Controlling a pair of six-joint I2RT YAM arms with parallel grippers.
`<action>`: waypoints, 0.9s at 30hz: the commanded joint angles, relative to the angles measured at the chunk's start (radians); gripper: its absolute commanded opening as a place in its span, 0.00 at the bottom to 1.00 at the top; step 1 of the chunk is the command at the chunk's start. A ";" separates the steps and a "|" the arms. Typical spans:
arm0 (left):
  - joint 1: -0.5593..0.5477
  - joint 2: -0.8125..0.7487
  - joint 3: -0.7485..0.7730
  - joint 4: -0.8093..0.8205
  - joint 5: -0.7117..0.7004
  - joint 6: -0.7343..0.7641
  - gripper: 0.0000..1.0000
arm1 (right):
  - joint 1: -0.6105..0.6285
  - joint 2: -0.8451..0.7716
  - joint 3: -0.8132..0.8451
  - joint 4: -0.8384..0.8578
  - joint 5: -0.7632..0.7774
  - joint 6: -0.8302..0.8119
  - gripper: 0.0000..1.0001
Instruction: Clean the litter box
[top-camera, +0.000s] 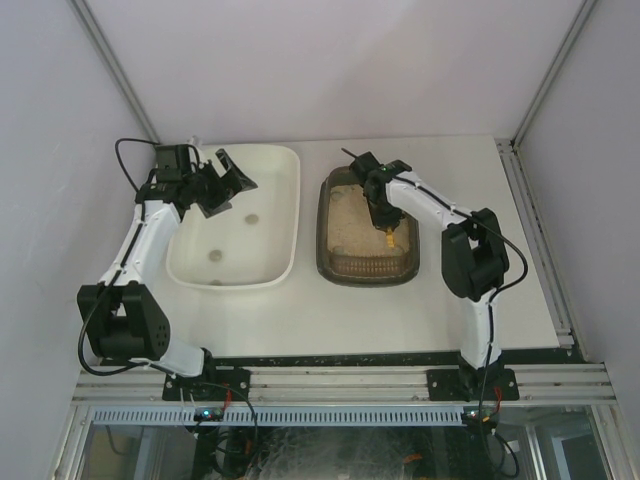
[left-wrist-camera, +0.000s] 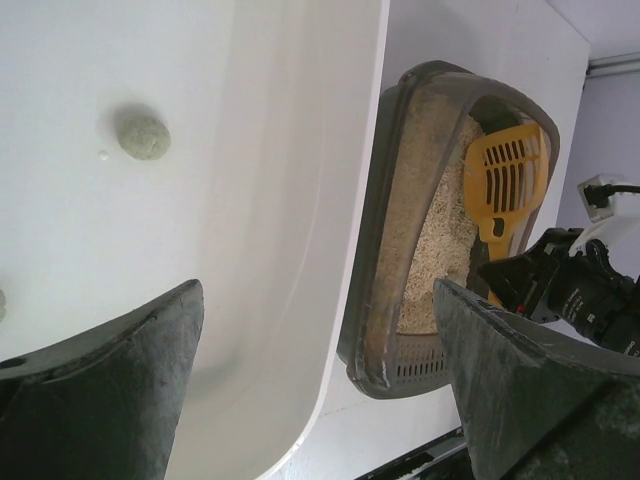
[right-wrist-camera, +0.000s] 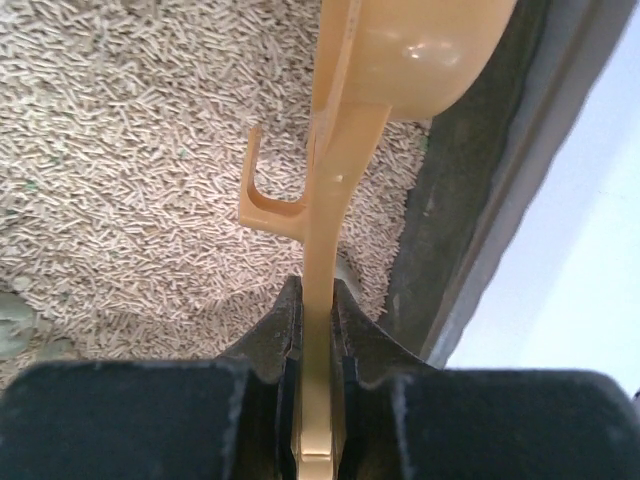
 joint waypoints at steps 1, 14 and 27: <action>0.008 -0.042 -0.025 0.027 -0.018 -0.011 1.00 | -0.003 0.032 0.069 0.076 -0.048 -0.025 0.00; 0.008 -0.070 -0.047 0.025 -0.023 0.003 1.00 | -0.035 0.000 -0.062 0.288 -0.399 -0.025 0.00; 0.008 -0.071 -0.062 0.024 -0.020 0.003 1.00 | -0.130 -0.149 -0.354 0.615 -0.833 0.106 0.00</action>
